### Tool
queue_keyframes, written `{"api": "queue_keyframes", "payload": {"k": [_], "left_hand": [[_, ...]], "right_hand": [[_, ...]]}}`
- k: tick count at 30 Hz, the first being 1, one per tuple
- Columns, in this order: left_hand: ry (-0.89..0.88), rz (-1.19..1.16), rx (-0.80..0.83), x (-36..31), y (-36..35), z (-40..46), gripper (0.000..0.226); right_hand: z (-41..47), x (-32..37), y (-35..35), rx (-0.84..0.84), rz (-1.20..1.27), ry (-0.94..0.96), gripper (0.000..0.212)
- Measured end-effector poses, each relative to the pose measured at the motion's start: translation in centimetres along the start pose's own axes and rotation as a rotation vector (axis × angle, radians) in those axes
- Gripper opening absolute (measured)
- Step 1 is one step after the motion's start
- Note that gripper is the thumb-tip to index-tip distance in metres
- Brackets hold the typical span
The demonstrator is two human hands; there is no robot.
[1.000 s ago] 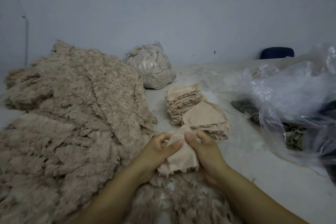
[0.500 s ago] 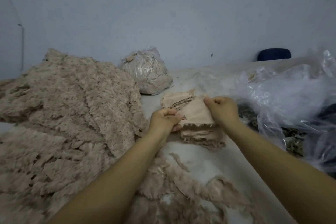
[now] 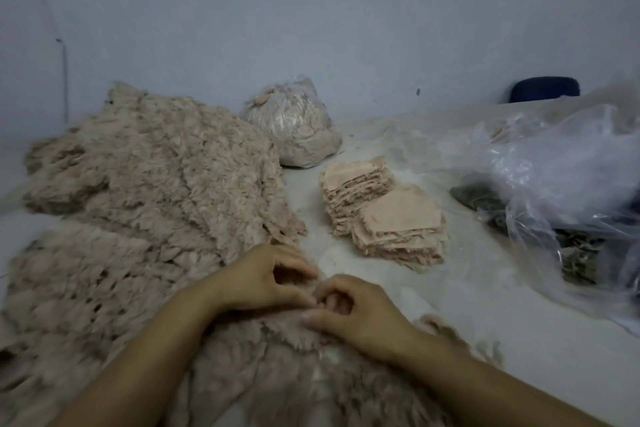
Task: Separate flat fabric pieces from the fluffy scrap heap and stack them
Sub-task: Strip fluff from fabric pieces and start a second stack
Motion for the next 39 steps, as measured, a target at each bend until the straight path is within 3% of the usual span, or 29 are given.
{"api": "queue_keyframes", "payload": {"k": [1, 3, 6, 8, 11, 13, 15, 19, 22, 24, 26, 27, 28, 29, 31, 32, 34, 37, 39], "left_hand": [[-0.003, 0.055, 0.006, 0.0, 0.2, -0.5, 0.045], [-0.044, 0.195, 0.025, 0.3, 0.3, -1.1, 0.049], [-0.023, 0.474, 0.107, 1.2, 0.2, -1.3, 0.029], [0.002, 0.512, 0.062, 1.5, 0.3, -1.4, 0.016], [0.011, 0.219, -0.075, 1.0, 0.1, -1.3, 0.008], [0.054, 0.05, -0.129, 0.7, -0.4, -1.0, 0.014], [0.049, 0.038, -0.121, 0.3, -1.2, -0.4, 0.016], [0.1, -0.15, -0.153, 0.6, -2.4, 0.2, 0.03], [0.318, -0.249, -0.458, 3.3, -2.0, -0.4, 0.032], [0.405, -0.319, -0.578, 4.2, -1.5, -1.1, 0.037], [0.307, -0.269, -0.545, 3.5, -1.5, -1.0, 0.043], [0.234, -0.222, -0.506, 2.6, -1.8, -0.7, 0.036], [0.188, -0.222, -0.439, 1.5, -2.3, -0.3, 0.014], [0.14, -0.244, -0.359, 0.4, -3.0, 0.1, 0.02], [0.123, -0.45, -0.195, -0.9, -4.8, 0.9, 0.076], [0.14, -0.541, -0.143, -1.2, -5.5, 1.0, 0.087], [0.167, -0.567, -0.185, -1.2, -6.3, 1.2, 0.078], [0.265, -0.711, -0.394, -0.5, -5.9, 1.2, 0.032], [0.285, -0.861, -0.433, -0.1, -5.8, 1.2, 0.029]], "right_hand": [[0.0, -0.3, -0.8, 0.069, -0.076, 0.021, 0.031], [-0.1, 0.1, -1.2, 0.053, -0.152, 0.11, 0.02], [-0.1, 0.3, -0.4, -0.118, 0.006, 0.126, 0.019], [0.0, 0.2, 0.7, -0.259, 0.153, 0.077, 0.023], [0.0, 0.2, 1.5, -0.35, 0.328, 0.007, 0.027], [0.0, 0.3, 1.2, -0.279, 0.421, -0.018, 0.031], [0.1, 0.3, 0.8, -0.227, 0.431, 0.011, 0.026], [0.5, -0.2, 1.6, -0.442, 0.597, 0.02, 0.012], [0.4, -0.6, 3.9, -0.633, 0.71, -0.042, 0.009], [-0.2, -0.9, 5.5, -0.691, 0.707, -0.039, 0.015], [-0.4, -0.8, 5.4, -0.622, 0.694, -0.084, 0.013], [-0.3, -0.8, 4.8, -0.555, 0.734, -0.114, 0.009], [-0.2, -0.7, 3.9, -0.478, 0.811, -0.139, 0.012], [0.1, -0.6, 3.2, -0.394, 0.907, -0.15, 0.022], [0.3, -0.5, 2.3, -0.237, 1.023, -0.135, 0.034], [0.1, -0.3, 2.2, -0.186, 1.023, -0.116, 0.032], [-0.3, -0.2, 2.5, -0.184, 0.955, -0.077, 0.018], [-0.5, -0.4, 4.0, -0.397, 0.742, 0.0, 0.004], [-0.5, -0.2, 4.4, -0.469, 0.669, 0.067, 0.005]]}}
Point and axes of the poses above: each hand's wrist, its own z-axis towards the middle knuckle, its own y-axis out of the back of the hand, x = y × z, the point moved 3 cm from there along z, towards the middle knuckle, and after that the axes turned 10 degrees about z, right-handed, at the moved point
